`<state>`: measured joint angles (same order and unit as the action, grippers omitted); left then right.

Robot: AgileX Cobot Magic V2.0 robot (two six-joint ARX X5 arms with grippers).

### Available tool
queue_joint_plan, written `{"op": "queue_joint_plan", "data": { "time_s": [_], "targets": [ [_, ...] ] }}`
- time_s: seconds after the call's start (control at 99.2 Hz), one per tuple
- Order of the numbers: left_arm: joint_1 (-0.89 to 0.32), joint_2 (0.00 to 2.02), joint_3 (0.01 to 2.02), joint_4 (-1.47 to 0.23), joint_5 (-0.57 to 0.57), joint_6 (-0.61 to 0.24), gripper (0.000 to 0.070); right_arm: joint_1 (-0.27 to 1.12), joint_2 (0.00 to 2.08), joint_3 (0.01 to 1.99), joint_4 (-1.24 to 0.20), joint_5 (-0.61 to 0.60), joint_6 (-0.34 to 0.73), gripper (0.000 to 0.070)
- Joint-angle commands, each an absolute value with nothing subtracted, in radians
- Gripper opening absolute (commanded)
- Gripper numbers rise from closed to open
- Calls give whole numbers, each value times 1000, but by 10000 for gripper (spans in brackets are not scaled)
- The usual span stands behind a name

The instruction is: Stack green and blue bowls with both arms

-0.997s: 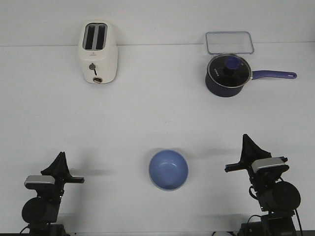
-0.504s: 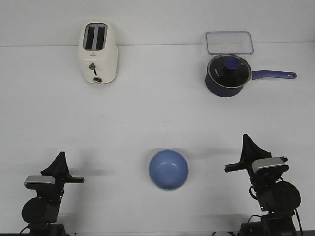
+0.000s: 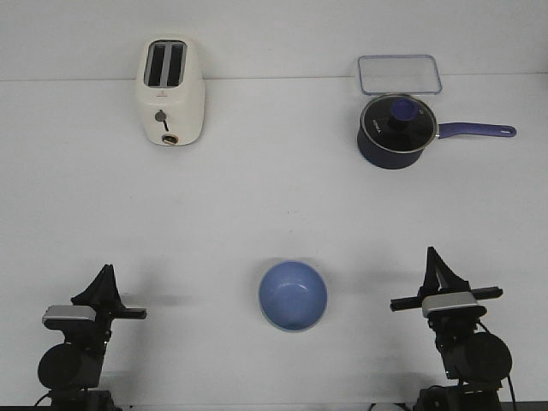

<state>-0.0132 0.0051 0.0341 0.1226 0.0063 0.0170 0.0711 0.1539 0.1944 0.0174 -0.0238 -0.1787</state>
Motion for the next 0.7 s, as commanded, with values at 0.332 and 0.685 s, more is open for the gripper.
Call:
{"op": "queue_joint_plan", "data": {
  "time_s": [0.332,0.685],
  "targets": [
    [-12,4,14,133,11,30,15,60,1,13,-1,-22,-363,0],
    [-12,3,14,131,11,30,15,59,1,13,7,-25,-364,0]
  ]
}}
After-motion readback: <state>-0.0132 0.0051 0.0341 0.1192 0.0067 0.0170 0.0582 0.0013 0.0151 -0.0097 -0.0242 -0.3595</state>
